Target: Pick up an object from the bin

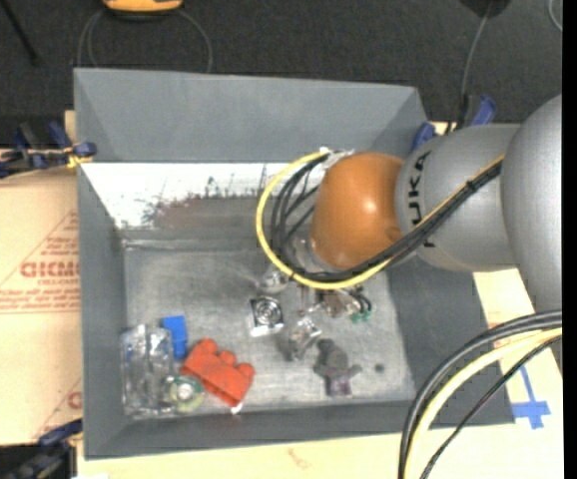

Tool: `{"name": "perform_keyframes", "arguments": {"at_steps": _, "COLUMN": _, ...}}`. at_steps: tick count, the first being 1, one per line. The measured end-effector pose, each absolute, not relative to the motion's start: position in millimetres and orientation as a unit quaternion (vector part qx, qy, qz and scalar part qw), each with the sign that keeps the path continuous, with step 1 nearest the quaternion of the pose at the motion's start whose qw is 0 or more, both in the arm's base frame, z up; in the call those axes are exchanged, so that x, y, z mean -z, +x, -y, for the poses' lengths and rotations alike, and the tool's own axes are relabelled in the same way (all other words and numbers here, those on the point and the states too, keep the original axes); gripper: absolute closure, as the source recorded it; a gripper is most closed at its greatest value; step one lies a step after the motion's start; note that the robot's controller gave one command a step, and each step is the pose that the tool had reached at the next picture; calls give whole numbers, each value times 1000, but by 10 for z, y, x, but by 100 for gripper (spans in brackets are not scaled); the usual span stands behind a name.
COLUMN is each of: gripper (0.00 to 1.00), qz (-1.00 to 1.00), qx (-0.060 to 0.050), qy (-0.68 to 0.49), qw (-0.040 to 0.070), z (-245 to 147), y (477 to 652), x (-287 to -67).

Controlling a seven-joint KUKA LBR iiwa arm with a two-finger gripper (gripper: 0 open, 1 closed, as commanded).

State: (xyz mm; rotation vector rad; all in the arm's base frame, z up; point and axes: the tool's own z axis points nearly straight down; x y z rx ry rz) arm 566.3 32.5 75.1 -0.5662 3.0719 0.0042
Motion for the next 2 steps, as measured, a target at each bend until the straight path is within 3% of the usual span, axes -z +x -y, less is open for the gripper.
{"name": "perform_keyframes", "arguments": {"at_steps": 1, "gripper": 100, "qz": -983, "qx": 0, "qy": -181, "qw": 9, "z": -332, "y": 5675, "x": -768}}
{"name": "perform_keyframes", "arguments": {"at_steps": 2, "gripper": 0, "qz": -984, "qx": 0, "qy": -180, "qw": 5, "z": -321, "y": 5650, "x": -740}}
